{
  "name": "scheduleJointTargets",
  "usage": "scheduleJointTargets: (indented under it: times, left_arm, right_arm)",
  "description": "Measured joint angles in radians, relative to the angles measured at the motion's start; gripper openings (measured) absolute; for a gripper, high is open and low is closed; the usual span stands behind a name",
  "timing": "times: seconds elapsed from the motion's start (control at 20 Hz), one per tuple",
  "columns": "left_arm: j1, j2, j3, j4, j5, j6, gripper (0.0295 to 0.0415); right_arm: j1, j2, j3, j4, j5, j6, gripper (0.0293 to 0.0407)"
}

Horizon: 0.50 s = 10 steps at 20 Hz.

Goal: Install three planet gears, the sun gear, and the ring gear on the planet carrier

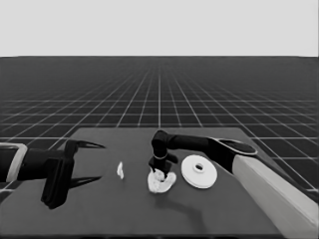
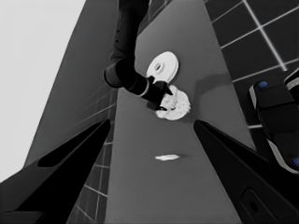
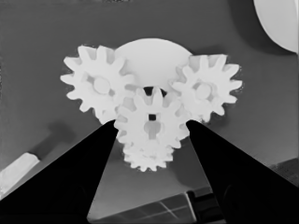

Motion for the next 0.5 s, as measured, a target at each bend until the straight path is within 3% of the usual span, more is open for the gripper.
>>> scheduleJointTargets:
  times: [0.5]
  left_arm:
    - [0.0,0.0,0.0,0.0,0.0,0.0,0.0385]
  right_arm:
    - [0.0,0.0,0.0,0.0,0.0,0.105,0.0309]
